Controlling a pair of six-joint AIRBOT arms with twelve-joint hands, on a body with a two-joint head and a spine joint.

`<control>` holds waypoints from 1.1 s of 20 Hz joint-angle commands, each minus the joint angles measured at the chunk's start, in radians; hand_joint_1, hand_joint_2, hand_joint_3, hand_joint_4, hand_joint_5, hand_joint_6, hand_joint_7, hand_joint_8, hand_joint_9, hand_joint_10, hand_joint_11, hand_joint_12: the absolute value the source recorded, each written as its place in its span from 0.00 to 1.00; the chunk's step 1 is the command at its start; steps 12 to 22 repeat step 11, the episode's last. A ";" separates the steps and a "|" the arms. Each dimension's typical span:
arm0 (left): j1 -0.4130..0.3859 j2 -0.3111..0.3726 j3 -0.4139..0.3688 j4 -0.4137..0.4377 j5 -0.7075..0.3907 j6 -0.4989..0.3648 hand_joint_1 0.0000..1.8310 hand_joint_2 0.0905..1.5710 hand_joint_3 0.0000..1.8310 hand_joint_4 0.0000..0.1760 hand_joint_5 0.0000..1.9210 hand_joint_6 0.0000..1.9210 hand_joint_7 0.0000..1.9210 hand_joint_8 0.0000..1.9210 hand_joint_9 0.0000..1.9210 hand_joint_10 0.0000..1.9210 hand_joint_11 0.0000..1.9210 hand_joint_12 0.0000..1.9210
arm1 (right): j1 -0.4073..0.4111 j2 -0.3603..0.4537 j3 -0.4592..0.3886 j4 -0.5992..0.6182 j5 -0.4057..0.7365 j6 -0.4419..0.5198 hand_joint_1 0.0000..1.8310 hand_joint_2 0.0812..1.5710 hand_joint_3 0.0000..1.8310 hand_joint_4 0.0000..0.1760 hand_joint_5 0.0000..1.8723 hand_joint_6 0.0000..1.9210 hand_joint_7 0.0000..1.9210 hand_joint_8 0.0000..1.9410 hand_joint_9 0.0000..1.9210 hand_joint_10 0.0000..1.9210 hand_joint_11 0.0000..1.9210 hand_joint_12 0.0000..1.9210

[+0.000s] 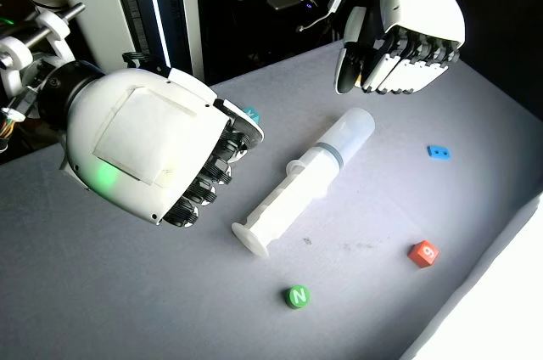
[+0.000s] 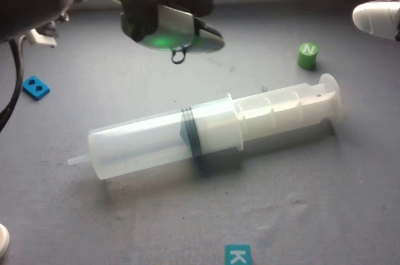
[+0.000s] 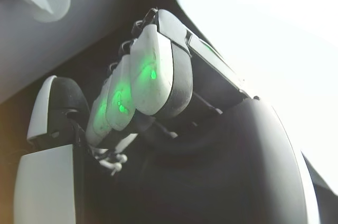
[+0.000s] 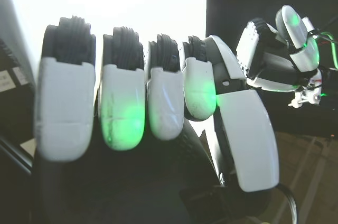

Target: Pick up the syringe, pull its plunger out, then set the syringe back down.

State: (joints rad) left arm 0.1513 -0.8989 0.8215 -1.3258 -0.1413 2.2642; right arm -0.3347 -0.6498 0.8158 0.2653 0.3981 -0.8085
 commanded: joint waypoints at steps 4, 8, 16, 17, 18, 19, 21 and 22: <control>-0.033 0.002 -0.003 0.006 0.012 0.000 0.63 0.82 0.00 0.00 0.78 1.00 0.80 1.00 0.81 1.00 0.82 1.00 | 0.005 0.007 -0.002 -0.002 0.115 0.010 0.52 0.92 0.03 0.60 0.92 1.00 0.96 1.00 1.00 1.00 1.00 1.00; -0.041 0.007 -0.005 0.007 0.029 0.000 0.59 0.84 0.01 0.00 0.77 1.00 0.79 1.00 0.80 1.00 0.80 1.00 | 0.004 0.007 -0.002 -0.002 0.121 0.010 0.48 0.95 0.03 0.75 0.91 1.00 0.94 1.00 0.99 1.00 1.00 1.00; -0.040 0.007 -0.005 0.013 0.029 0.000 0.59 0.83 0.00 0.00 0.77 1.00 0.79 1.00 0.79 1.00 0.79 1.00 | 0.000 0.007 -0.002 -0.007 0.121 0.010 0.48 0.94 0.02 0.79 0.90 1.00 0.94 1.00 0.99 1.00 1.00 1.00; -0.040 0.007 -0.005 0.013 0.029 0.000 0.59 0.83 0.00 0.00 0.77 1.00 0.79 1.00 0.79 1.00 0.79 1.00 | 0.000 0.007 -0.002 -0.007 0.121 0.010 0.48 0.94 0.02 0.79 0.90 1.00 0.94 1.00 0.99 1.00 1.00 1.00; -0.040 0.007 -0.005 0.013 0.029 0.000 0.59 0.83 0.00 0.00 0.77 1.00 0.79 1.00 0.79 1.00 0.79 1.00 | 0.000 0.007 -0.002 -0.007 0.121 0.010 0.48 0.94 0.02 0.79 0.90 1.00 0.94 1.00 0.99 1.00 1.00 1.00; -0.040 0.007 -0.005 0.013 0.029 0.000 0.59 0.83 0.00 0.00 0.77 1.00 0.79 1.00 0.79 1.00 0.79 1.00 | 0.000 0.007 -0.002 -0.007 0.121 0.010 0.48 0.94 0.02 0.79 0.90 1.00 0.94 1.00 0.99 1.00 1.00 1.00; -0.040 0.007 -0.005 0.013 0.029 0.000 0.59 0.83 0.00 0.00 0.77 1.00 0.79 1.00 0.79 1.00 0.79 1.00 | 0.000 0.007 -0.002 -0.007 0.121 0.010 0.48 0.94 0.02 0.79 0.90 1.00 0.94 1.00 0.99 1.00 1.00 1.00; -0.040 0.007 -0.005 0.013 0.029 0.000 0.59 0.83 0.00 0.00 0.77 1.00 0.79 1.00 0.79 1.00 0.79 1.00 | 0.000 0.007 -0.002 -0.007 0.121 0.010 0.48 0.94 0.02 0.79 0.90 1.00 0.94 1.00 0.99 1.00 1.00 1.00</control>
